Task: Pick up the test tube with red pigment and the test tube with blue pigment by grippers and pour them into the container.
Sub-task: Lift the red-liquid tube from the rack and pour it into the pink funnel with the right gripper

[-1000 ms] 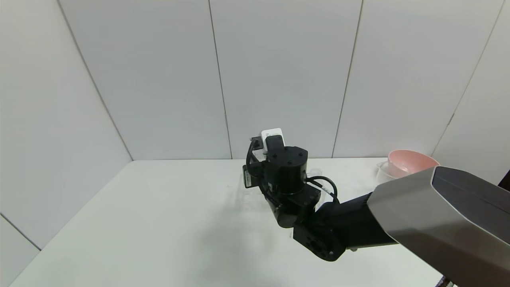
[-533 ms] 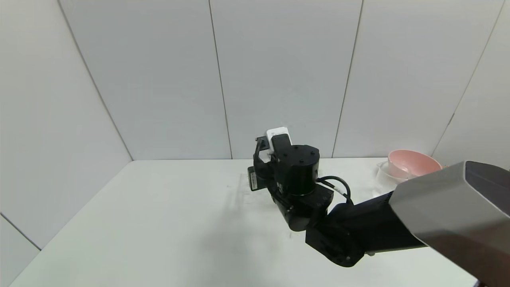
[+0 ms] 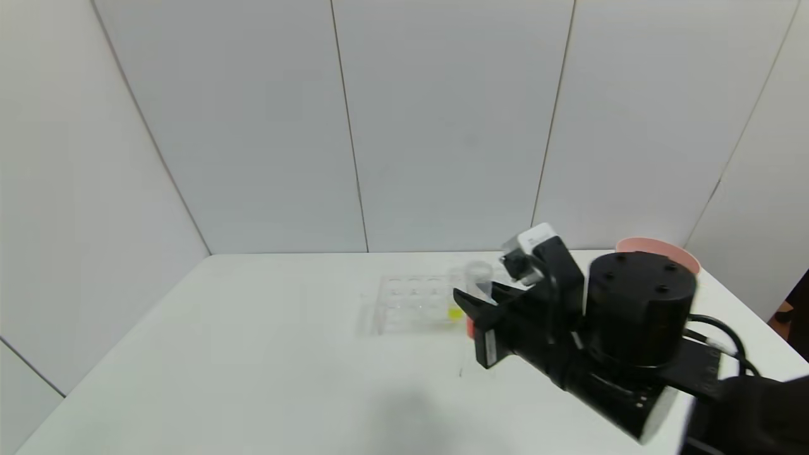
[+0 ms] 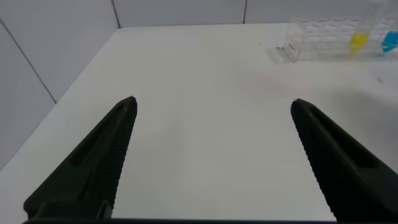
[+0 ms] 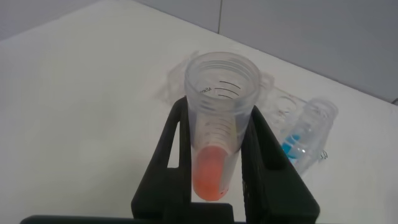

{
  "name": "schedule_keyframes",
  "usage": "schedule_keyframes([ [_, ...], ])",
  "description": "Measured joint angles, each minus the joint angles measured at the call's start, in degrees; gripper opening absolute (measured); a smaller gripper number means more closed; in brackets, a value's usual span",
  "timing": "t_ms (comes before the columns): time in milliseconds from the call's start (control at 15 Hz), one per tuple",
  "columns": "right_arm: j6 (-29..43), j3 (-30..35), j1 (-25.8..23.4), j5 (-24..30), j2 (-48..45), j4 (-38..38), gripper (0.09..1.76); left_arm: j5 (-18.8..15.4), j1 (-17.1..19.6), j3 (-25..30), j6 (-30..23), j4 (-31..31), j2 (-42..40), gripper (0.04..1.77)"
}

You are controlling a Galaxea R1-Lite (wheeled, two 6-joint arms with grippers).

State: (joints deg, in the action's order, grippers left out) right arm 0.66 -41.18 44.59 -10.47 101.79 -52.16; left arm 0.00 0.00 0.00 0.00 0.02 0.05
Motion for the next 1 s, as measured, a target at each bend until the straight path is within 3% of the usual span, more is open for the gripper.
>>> schedule_keyframes([
  [133, 0.0, 7.3, -3.6, 5.3, -7.4, 0.4, 0.52, 0.0, 0.0, 0.0, 0.0, 0.0, 0.0, 1.76],
  [400, -0.8, 16.0, -18.9, 19.9, -19.6, 4.6, 0.52, 0.0, 0.0, 0.0, 0.0, 0.0, 0.0, 1.76],
  [800, -4.0, 17.7, -49.7, 47.9, -28.3, 11.7, 0.52, 0.0, 0.0, 0.0, 0.0, 0.0, 0.0, 1.76],
  [1000, -8.1, 16.9, -61.9, 58.0, -27.0, 12.0, 0.52, 0.0, 0.0, 0.0, 0.0, 0.0, 0.0, 1.76],
])
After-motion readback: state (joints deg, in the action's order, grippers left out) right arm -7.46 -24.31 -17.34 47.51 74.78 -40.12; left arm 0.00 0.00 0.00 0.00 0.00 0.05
